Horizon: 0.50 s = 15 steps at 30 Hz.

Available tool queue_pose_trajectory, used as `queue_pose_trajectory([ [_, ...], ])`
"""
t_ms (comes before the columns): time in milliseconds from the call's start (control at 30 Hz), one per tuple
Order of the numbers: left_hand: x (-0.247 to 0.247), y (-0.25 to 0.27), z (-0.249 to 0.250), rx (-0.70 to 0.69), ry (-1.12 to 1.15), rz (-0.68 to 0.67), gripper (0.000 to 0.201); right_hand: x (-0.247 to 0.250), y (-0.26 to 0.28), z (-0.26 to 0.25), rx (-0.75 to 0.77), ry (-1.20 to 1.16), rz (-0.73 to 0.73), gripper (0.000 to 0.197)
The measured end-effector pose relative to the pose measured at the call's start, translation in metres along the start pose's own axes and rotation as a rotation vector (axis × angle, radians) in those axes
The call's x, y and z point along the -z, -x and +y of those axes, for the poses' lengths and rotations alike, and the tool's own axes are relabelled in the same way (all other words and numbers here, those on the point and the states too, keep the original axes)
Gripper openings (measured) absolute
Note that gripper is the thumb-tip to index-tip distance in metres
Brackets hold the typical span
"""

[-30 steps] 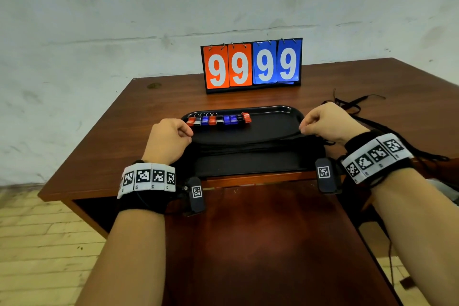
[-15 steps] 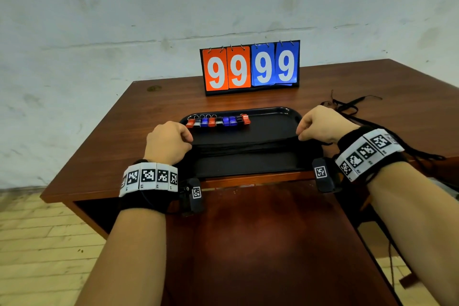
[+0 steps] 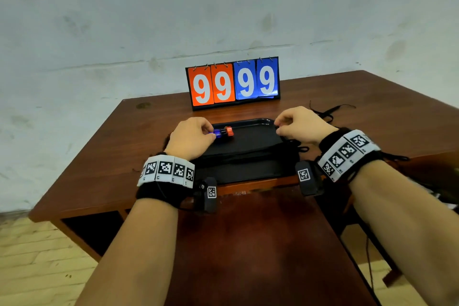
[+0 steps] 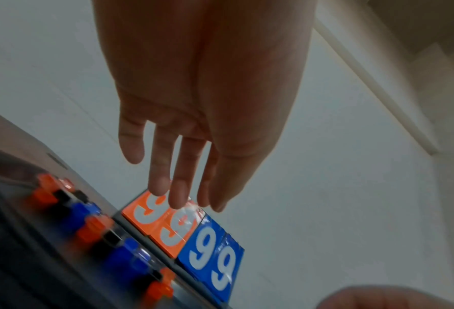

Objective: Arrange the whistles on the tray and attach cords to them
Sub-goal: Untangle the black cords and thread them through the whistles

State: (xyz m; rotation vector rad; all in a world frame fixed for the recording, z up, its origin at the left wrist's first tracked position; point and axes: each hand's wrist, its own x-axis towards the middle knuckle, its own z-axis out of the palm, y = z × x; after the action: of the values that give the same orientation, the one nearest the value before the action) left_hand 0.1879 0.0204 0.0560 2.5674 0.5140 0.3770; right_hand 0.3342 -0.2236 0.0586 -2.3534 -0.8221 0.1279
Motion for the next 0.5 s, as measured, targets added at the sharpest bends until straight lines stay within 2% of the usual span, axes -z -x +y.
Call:
queue_pose_trajectory([
  [167,-0.03,-0.015,0.062,-0.107,0.031,-0.068,0.026,0.035,0.01,0.024,-0.034,0.029,0.097,0.03],
  [333,-0.07,-0.03,0.126,-0.191,0.084,-0.206,0.031,0.074,0.019,0.065,-0.148,0.145,0.078,0.034],
  [500,-0.103,-0.052,0.176,-0.221,0.048,-0.206,0.026,0.098,0.018,0.109,-0.261,0.271,0.035,0.029],
])
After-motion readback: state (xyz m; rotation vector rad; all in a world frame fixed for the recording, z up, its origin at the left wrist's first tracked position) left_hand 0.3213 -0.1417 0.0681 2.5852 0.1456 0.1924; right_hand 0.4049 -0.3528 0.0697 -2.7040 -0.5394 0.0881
